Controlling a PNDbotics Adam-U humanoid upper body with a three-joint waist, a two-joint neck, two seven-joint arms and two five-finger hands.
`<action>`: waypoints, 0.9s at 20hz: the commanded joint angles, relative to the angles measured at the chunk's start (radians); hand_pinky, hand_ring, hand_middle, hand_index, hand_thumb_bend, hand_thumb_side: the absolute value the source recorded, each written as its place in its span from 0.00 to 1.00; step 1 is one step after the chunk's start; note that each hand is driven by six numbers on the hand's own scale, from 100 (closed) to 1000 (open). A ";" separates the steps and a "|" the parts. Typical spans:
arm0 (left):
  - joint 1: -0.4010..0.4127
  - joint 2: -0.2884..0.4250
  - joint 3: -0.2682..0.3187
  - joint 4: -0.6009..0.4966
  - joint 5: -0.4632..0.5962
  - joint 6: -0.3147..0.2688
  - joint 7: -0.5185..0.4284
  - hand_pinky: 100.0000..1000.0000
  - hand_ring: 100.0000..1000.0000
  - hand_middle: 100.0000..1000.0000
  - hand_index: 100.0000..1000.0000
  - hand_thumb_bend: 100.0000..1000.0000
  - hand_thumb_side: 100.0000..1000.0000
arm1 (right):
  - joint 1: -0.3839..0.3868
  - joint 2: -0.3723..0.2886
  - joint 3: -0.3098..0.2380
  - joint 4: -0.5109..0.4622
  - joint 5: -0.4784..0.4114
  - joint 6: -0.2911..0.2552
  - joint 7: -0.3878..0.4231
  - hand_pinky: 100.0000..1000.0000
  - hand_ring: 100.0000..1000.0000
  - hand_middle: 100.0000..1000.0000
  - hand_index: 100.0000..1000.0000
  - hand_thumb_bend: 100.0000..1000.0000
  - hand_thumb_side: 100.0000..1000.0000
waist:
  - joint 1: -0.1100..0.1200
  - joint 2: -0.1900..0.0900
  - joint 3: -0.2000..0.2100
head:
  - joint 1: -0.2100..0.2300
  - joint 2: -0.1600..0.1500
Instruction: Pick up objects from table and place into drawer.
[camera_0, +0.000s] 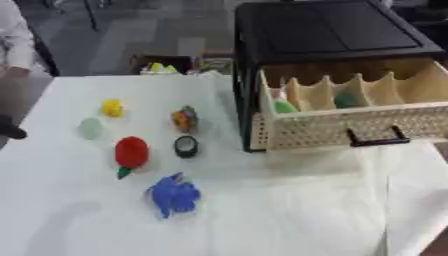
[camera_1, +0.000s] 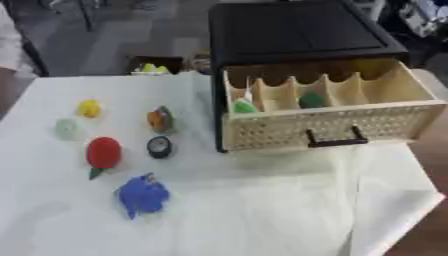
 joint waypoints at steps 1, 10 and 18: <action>-0.009 0.025 0.003 -0.018 0.006 -0.006 0.000 0.48 0.58 0.61 0.82 0.00 0.86 | -0.026 0.008 -0.004 -0.008 -0.018 -0.028 -0.097 0.00 0.04 0.00 0.64 0.38 0.72 | 0.001 -0.016 0.002 | 0.003 0.010; -0.020 0.055 -0.009 -0.018 0.031 -0.038 0.003 0.48 0.58 0.61 0.82 0.00 0.82 | -0.085 0.157 -0.001 -0.008 0.045 -0.110 -0.209 0.00 0.39 0.32 0.69 0.23 0.66 | 0.019 -0.029 0.005 | 0.015 0.042; -0.039 0.142 -0.024 -0.018 0.038 -0.114 0.012 0.48 0.58 0.64 0.84 0.00 0.75 | -0.081 0.238 -0.010 -0.008 0.092 -0.177 -0.224 0.15 0.50 0.42 0.75 0.24 0.66 | 0.025 -0.026 0.001 | 0.013 0.074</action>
